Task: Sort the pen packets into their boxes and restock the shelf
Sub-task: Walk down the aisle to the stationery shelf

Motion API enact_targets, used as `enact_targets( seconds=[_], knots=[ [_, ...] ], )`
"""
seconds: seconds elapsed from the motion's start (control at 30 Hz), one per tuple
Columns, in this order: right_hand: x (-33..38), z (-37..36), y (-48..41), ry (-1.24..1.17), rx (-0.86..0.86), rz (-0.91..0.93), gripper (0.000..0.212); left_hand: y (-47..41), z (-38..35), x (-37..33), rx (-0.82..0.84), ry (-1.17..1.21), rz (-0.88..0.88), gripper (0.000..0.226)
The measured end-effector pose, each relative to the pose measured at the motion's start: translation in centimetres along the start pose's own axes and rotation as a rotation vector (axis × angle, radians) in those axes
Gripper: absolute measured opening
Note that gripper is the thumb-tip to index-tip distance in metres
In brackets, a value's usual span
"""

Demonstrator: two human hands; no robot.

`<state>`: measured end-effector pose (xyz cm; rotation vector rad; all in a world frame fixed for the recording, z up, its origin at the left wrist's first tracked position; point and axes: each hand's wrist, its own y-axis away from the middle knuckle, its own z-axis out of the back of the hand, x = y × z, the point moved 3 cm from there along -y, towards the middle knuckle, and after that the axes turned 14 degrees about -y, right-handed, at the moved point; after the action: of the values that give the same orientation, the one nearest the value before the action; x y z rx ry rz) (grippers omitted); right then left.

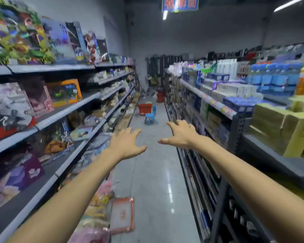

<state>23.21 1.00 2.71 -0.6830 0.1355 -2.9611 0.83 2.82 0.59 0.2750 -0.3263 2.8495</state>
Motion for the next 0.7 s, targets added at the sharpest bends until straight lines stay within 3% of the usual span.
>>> enact_targets(
  seconds=[0.27,0.43,0.6,0.7],
  knots=[
    [-6.5,-15.0,-6.0,-0.017,0.185,-0.043,0.103,-4.5,-15.5,0.6,0.084,-0.006,-0.040,0.089],
    [-9.2,-24.0,-12.4,-0.010,0.351,-0.100,0.098,-8.9,-26.5,3.7,0.241,0.053,-0.053,0.086],
    [-11.1,-29.5,-18.9,-0.006,0.520,-0.152,0.101,-12.4,-33.4,7.9,0.398,-0.005,-0.135,0.092],
    [-11.6,-31.1,-23.2,-0.015,0.561,-0.183,0.101,-15.5,-36.4,10.0,0.453,-0.011,-0.154,0.082]
  ],
)
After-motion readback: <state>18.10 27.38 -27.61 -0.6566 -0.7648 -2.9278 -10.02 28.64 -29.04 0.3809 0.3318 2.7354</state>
